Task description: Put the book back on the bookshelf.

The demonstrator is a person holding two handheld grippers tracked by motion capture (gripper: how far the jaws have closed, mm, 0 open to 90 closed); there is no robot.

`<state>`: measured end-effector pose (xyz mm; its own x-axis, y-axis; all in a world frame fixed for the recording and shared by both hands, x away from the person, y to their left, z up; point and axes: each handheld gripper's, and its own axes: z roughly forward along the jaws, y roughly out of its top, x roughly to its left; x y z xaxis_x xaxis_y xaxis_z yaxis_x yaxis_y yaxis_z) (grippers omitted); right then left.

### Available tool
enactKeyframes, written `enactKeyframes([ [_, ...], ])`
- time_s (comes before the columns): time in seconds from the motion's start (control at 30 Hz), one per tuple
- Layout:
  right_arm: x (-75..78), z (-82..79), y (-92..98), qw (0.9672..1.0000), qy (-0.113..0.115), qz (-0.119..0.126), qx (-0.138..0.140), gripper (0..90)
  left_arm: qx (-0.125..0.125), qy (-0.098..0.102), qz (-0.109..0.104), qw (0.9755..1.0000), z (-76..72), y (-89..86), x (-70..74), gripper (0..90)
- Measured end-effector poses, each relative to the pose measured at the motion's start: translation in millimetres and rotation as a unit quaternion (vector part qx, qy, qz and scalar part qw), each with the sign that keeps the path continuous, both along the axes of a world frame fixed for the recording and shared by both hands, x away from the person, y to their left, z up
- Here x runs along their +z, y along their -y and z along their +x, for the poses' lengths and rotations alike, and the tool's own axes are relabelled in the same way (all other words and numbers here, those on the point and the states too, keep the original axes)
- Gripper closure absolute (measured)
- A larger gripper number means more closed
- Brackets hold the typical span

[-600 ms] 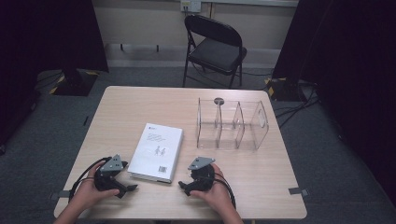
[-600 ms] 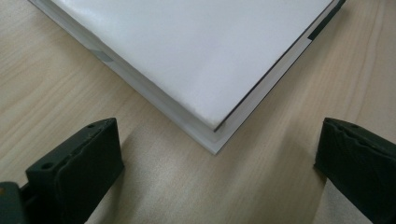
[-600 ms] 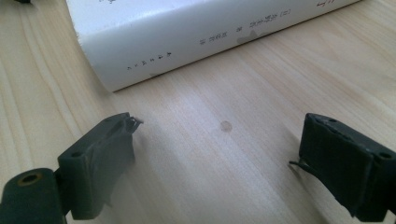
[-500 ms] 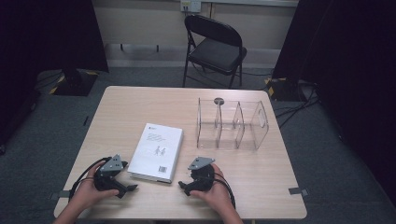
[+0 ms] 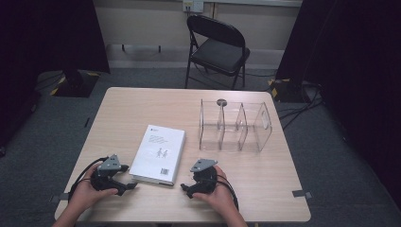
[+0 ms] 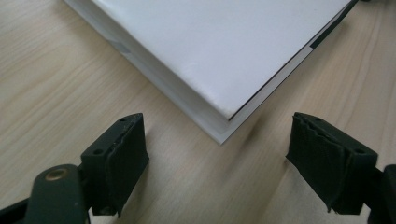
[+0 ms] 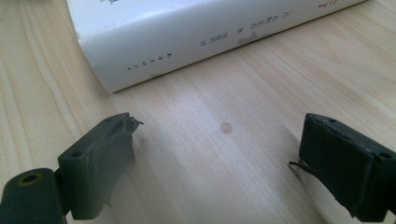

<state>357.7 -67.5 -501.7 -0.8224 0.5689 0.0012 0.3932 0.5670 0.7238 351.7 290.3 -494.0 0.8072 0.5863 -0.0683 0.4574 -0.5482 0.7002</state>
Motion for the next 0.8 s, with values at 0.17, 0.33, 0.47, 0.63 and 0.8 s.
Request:
enactKeyframes([
  [0.17, -0.1, 0.6, 0.1, 1.0000, 0.003, 0.000, 0.003, 9.3, 0.002, 0.009, -0.037, 0.9993, -3.2, -4.1, 14.5, 19.2],
  [0.33, 0.2, 0.5, -0.3, 1.0000, -0.002, 0.000, 0.007, 9.5, 0.000, 0.016, -0.037, 0.9992, -3.0, -3.2, 22.6, 19.2],
  [0.47, -0.2, -0.1, -3.6, 0.9998, 0.006, 0.001, 0.018, 10.7, -0.005, 0.004, -0.015, 0.9999, -0.3, 1.3, 13.6, 20.5],
  [0.63, 0.3, -3.7, -9.1, 0.9991, 0.003, 0.002, 0.042, 11.6, -0.006, 0.002, -0.025, 0.9997, 1.8, 2.1, 17.7, 20.4],
  [0.8, 0.1, -5.4, -20.8, 0.9982, 0.006, 0.002, 0.060, 12.0, -0.017, 0.002, -0.007, 0.9998, 4.9, 11.7, 11.8, 20.5],
])
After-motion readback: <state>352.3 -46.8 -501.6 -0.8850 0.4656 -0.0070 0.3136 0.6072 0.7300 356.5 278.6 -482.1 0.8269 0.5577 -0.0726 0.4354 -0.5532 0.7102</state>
